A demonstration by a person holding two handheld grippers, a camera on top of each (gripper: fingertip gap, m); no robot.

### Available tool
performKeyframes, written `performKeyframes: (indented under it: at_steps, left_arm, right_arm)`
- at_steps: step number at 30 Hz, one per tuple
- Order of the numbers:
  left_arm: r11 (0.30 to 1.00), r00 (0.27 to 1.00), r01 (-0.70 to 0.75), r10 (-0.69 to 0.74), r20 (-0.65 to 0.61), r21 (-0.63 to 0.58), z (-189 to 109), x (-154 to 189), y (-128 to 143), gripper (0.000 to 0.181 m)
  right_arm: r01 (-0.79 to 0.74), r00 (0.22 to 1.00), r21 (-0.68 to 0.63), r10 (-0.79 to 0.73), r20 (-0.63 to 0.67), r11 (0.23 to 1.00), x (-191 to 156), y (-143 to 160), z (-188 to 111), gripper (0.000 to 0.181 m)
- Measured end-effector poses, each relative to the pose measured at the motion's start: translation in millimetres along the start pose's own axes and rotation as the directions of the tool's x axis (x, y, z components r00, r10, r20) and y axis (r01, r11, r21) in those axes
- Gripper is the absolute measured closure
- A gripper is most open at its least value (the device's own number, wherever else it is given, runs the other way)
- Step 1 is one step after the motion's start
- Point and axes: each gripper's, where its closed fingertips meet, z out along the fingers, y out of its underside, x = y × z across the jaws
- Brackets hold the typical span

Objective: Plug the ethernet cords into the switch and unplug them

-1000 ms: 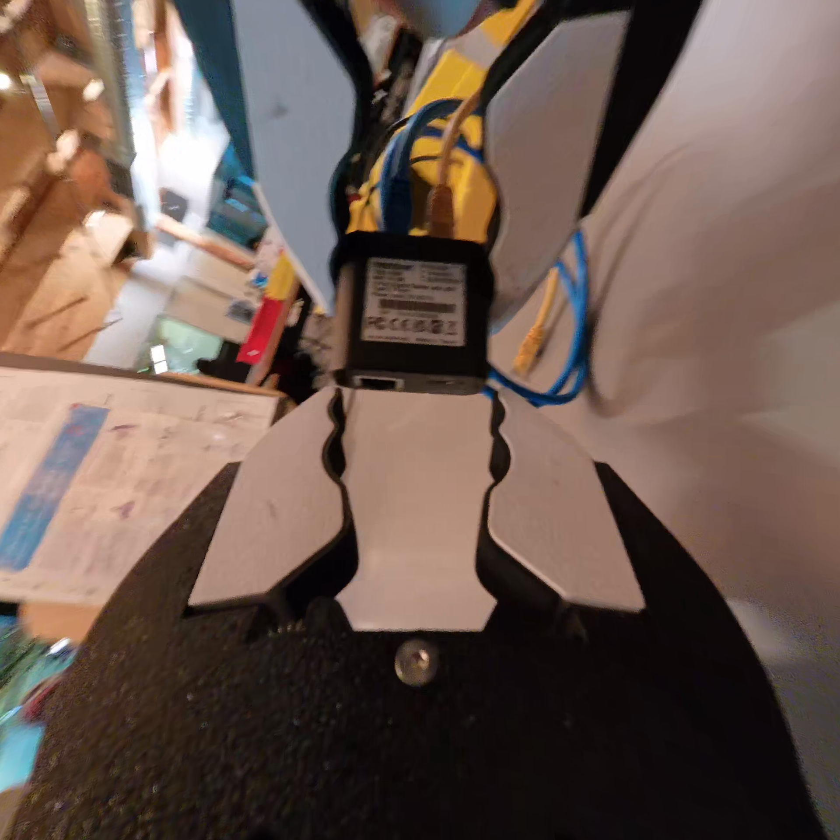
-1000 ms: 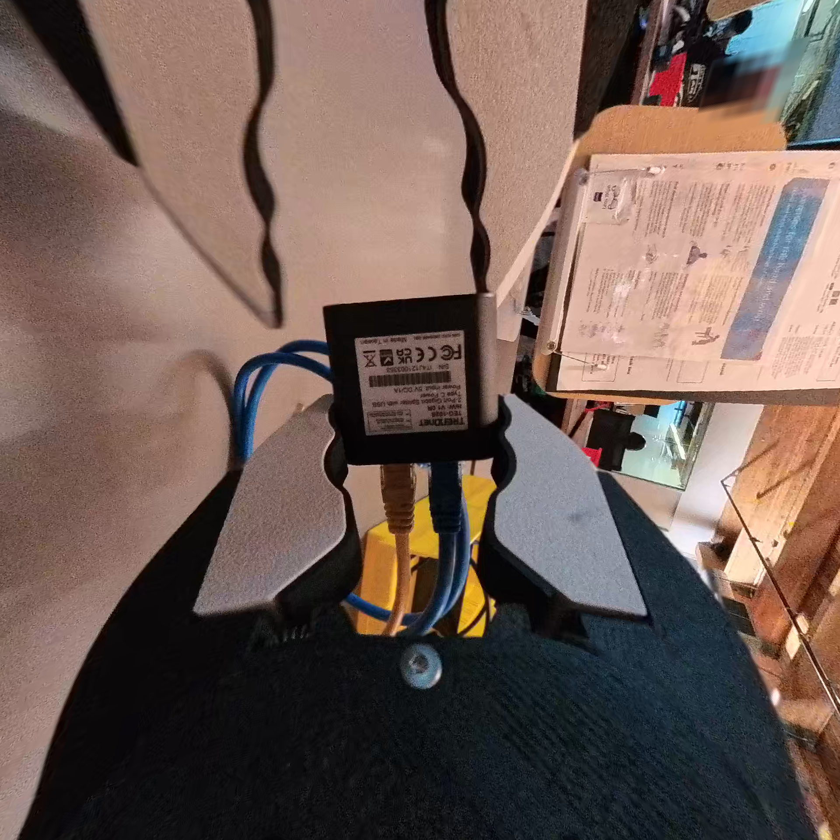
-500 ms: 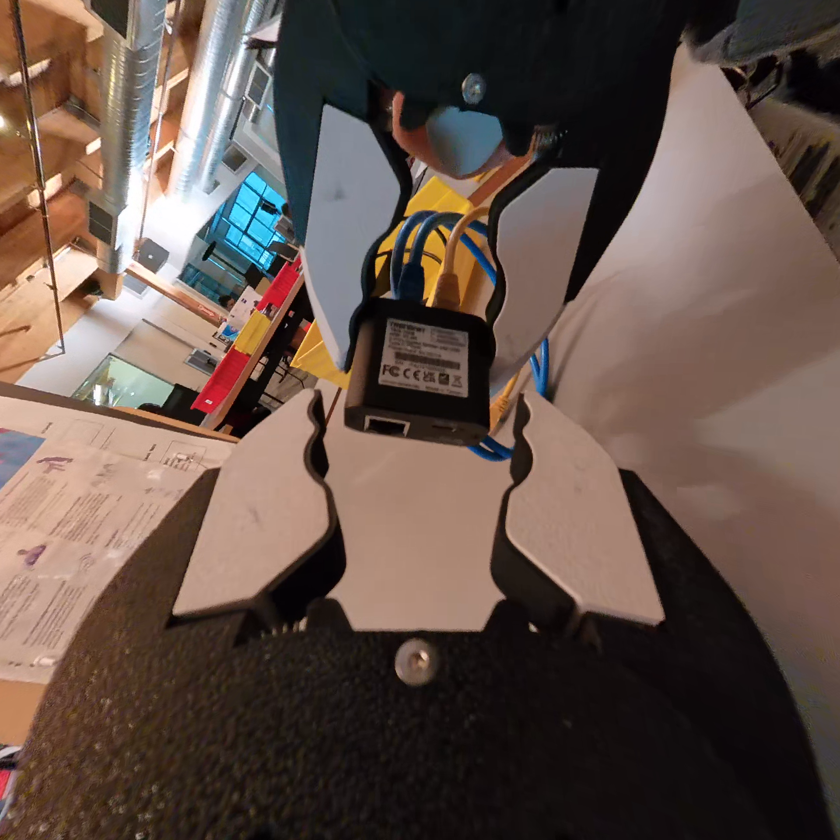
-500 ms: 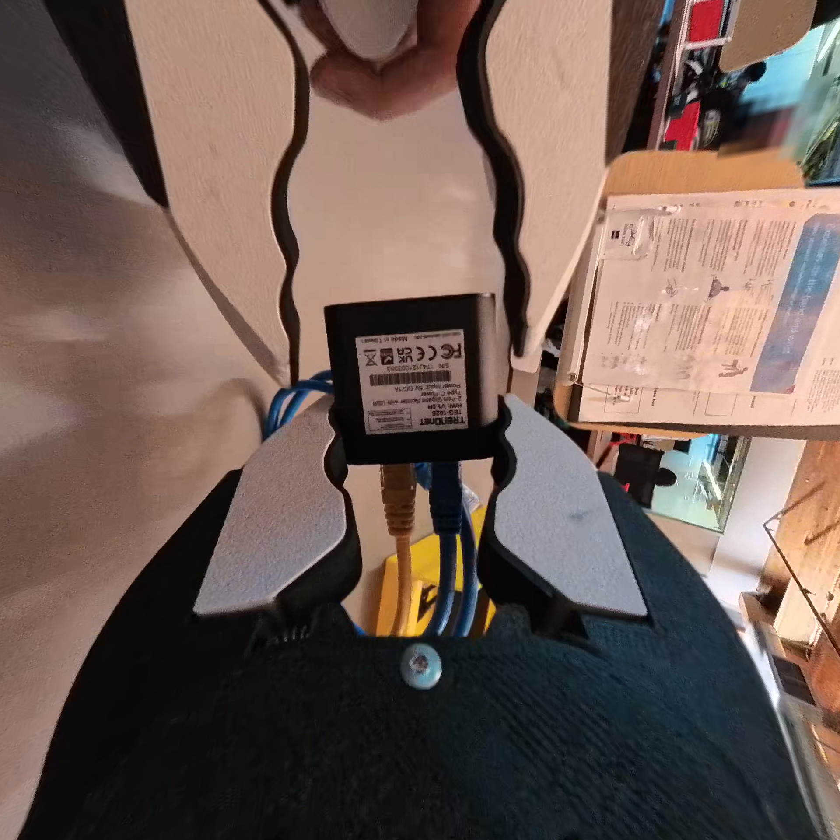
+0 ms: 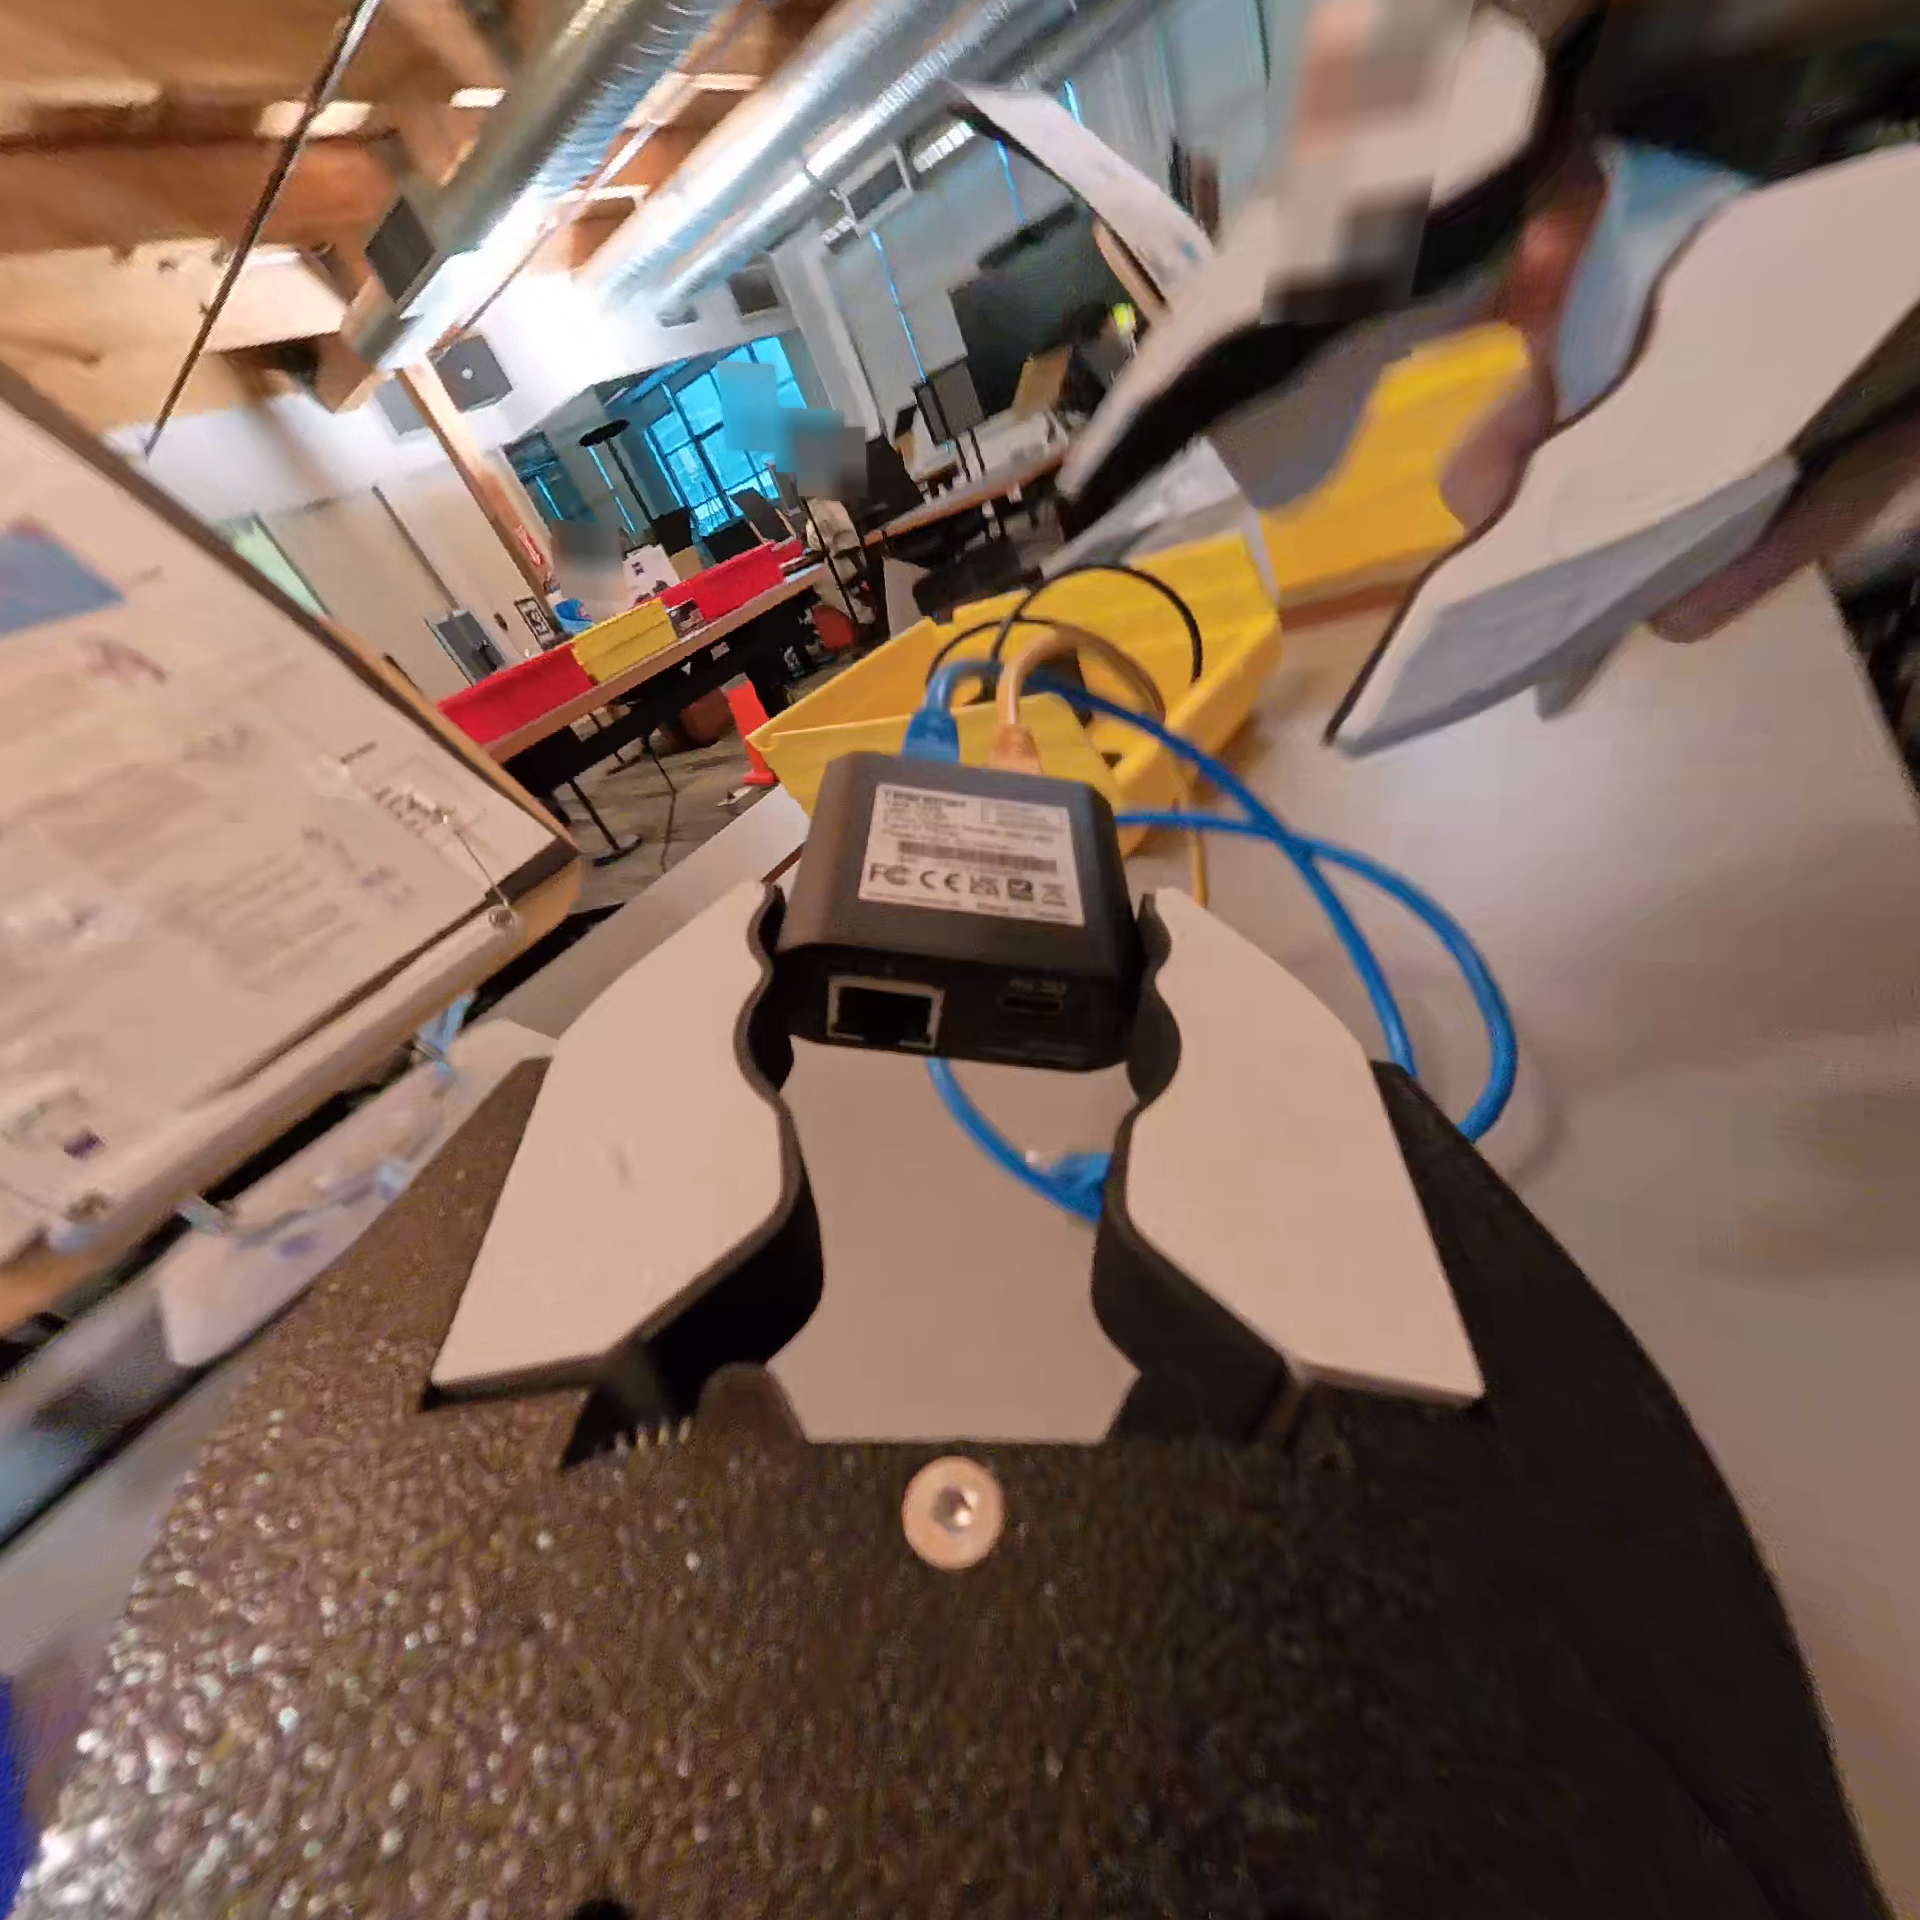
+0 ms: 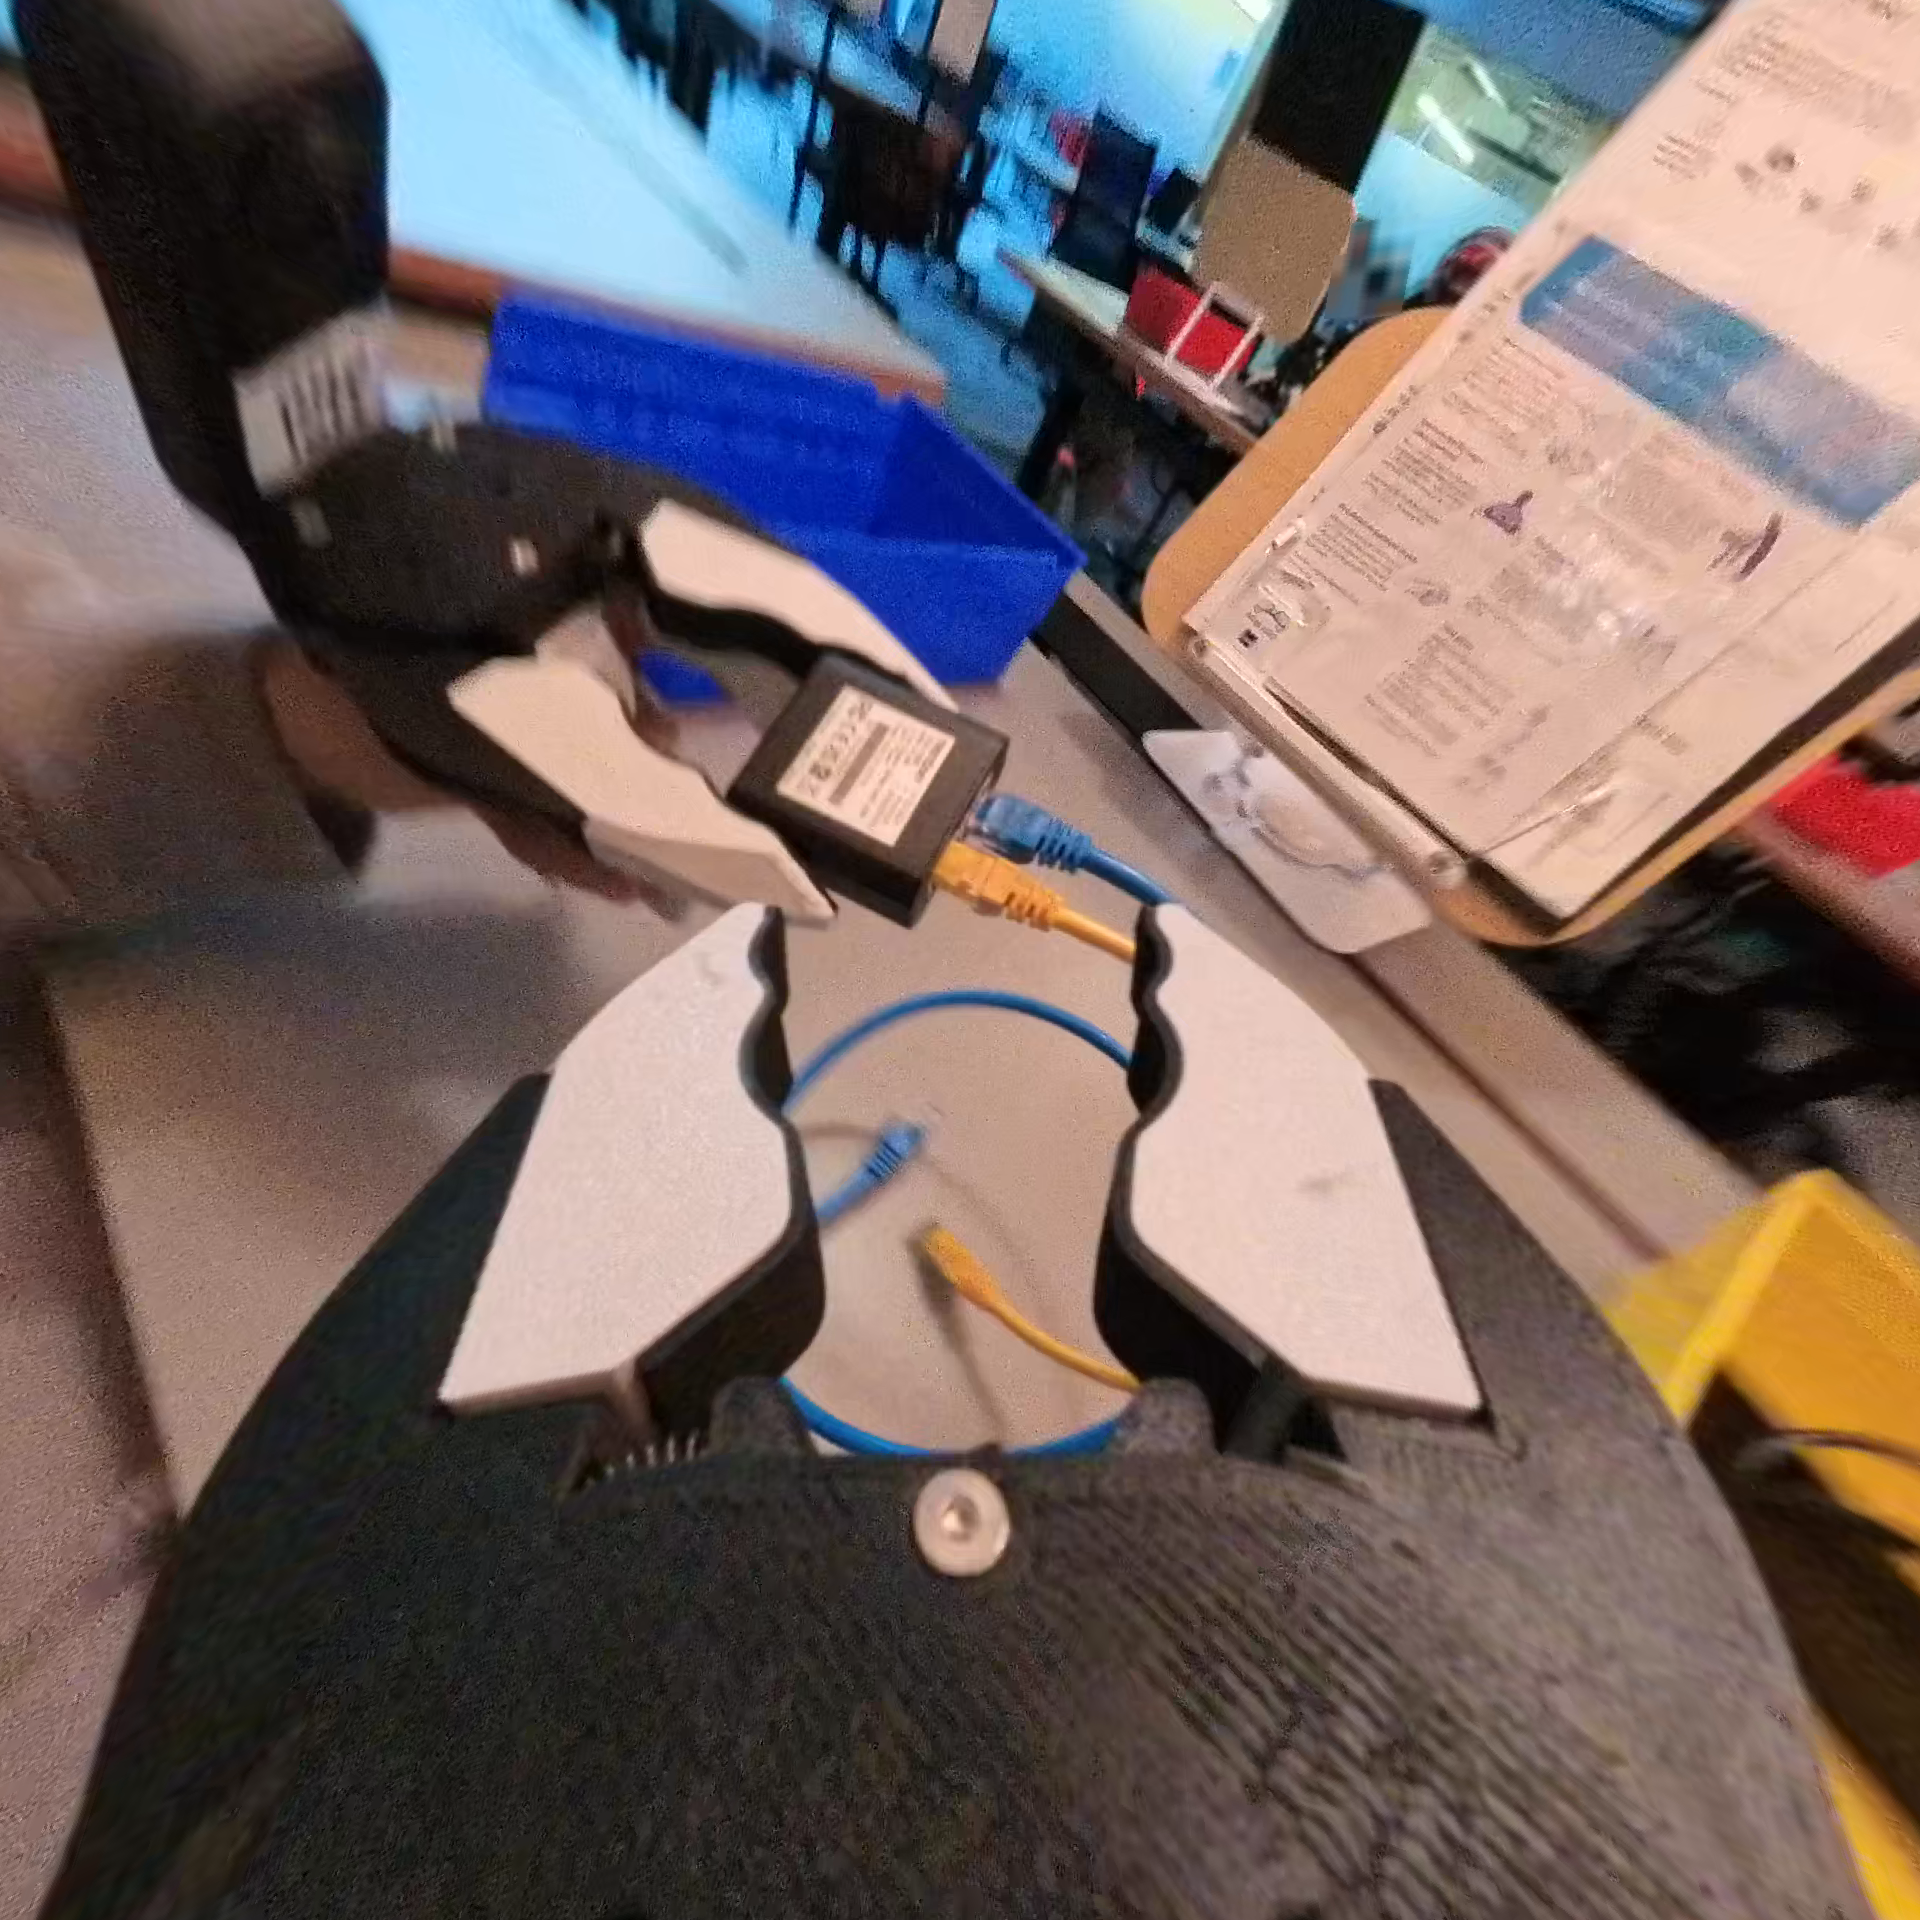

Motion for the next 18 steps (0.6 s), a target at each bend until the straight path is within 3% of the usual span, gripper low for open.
performKeyframes:
  at_steps: [1,2,4,6,9,11,16,18]
  left_arm:
    - [0.998,0.998,0.061,-0.061,0.007,0.026,-2.5,-5.9,-1.8,0.118]
    - [0.993,0.994,0.104,-0.105,0.009,0.056,-4.6,-9.8,-4.4,0.118]
    - [0.982,0.989,0.150,-0.151,-0.001,0.115,-7.4,-11.5,-11.0,0.119]
    - [0.981,0.988,0.149,-0.152,0.009,0.124,-6.5,-10.8,-11.5,0.119]
    - [0.989,0.995,0.098,-0.098,-0.011,0.113,-3.1,-1.3,-11.0,0.119]
    - [0.991,0.998,0.068,-0.067,-0.014,0.119,-1.9,2.5,-13.3,0.119]
    - [0.990,0.999,0.002,0.002,-0.032,0.141,-6.6,4.5,-15.5,0.119]
    - [0.989,0.999,-0.035,0.037,-0.011,0.144,-8.3,2.9,-15.5,0.118]
  right_arm:
    - [-0.209,0.978,0.079,0.208,0.018,0.975,3.6,-5.3,1.7,0.124]
    - [-0.415,0.910,0.135,0.409,0.070,0.900,5.7,-6.5,5.3,0.125]
    - [-0.715,0.694,0.138,0.671,0.261,0.685,-2.2,-2.8,16.5,0.133]
    - [-0.864,0.478,0.066,0.773,0.417,0.499,-10.9,2.5,27.9,0.133]
    - [-0.955,0.277,0.064,0.786,0.552,0.291,-12.0,0.7,35.5,0.142]
    - [-0.966,0.242,0.069,0.782,0.574,0.248,-12.5,1.7,38.6,0.155]
    - [-0.915,0.384,0.119,0.740,0.553,0.386,-17.6,-1.5,37.4,0.157]
    - [-0.905,0.407,0.132,0.735,0.542,0.403,-17.9,-6.0,37.5,0.157]
